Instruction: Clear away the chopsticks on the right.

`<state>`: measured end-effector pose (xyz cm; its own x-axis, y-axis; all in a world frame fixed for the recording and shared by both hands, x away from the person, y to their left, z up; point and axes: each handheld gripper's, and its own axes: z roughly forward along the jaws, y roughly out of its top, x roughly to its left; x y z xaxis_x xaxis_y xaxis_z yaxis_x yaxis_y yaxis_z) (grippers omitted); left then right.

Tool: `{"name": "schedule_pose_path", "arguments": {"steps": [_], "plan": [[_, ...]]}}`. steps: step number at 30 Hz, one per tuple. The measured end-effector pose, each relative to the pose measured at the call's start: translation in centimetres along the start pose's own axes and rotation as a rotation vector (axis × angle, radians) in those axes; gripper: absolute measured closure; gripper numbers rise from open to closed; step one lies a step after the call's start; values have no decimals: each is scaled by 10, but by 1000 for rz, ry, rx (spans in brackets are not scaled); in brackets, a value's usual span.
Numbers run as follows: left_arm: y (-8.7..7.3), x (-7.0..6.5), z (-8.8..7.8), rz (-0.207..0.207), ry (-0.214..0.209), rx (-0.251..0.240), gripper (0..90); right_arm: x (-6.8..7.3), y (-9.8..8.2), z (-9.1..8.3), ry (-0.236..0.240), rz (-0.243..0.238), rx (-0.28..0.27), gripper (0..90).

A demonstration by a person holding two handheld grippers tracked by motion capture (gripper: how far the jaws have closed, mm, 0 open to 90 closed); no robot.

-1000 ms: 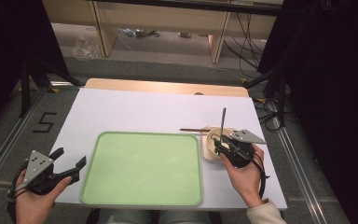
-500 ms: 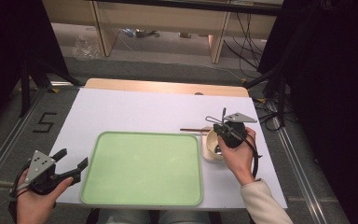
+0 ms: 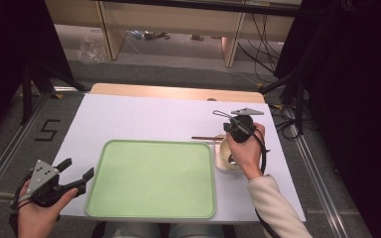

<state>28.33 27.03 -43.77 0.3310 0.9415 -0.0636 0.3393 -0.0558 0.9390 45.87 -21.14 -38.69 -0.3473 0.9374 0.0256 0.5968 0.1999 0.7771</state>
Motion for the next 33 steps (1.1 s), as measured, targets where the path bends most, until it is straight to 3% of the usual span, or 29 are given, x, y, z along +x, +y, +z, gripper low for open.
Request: {"name": "schedule_pose_path", "arguments": {"steps": [2, 7, 9, 11, 16, 20, 24, 26, 27, 29, 30, 31, 33], "plan": [[0, 0, 0, 5, 1, 0, 210, 0, 2, 4, 3, -16, 7, 900], [0, 0, 0, 10, 0, 3, 210, 0, 8, 13, -5, 1, 48, 900], [0, 0, 0, 11, -1, 3, 210, -1, 9, 15, 13, -1, 50, 900], [0, 0, 0, 8, -2, -1, 210, 1, 12, 19, -3, 19, 100, 900], [0, 0, 0, 7, 0, 2, 210, -1, 16, 26, 0, 10, 124, 900], [0, 0, 0, 4, 0, 3, 211, -2, 19, 32, 2, 29, 163, 900], [0, 0, 0, 5, 0, 2, 211, -6, 19, 39, -22, 23, 186, 900], [0, 0, 0, 6, -1, 2, 211, -6, 21, 41, -13, 48, 200, 900], [0, 0, 0, 8, -2, 3, 211, -8, 21, 42, -12, 22, 209, 900], [0, 0, 0, 9, -2, 4, 212, -6, 22, 43, -25, 45, 218, 900], [0, 0, 0, 4, 1, 3, 213, -9, 22, 46, -22, 5, 232, 900], [0, 0, 0, 2, 2, 1, 213, -6, 23, 46, -28, 35, 242, 900], [0, 0, 0, 3, 1, 3, 213, -6, 24, 48, -24, 29, 252, 900]]}}
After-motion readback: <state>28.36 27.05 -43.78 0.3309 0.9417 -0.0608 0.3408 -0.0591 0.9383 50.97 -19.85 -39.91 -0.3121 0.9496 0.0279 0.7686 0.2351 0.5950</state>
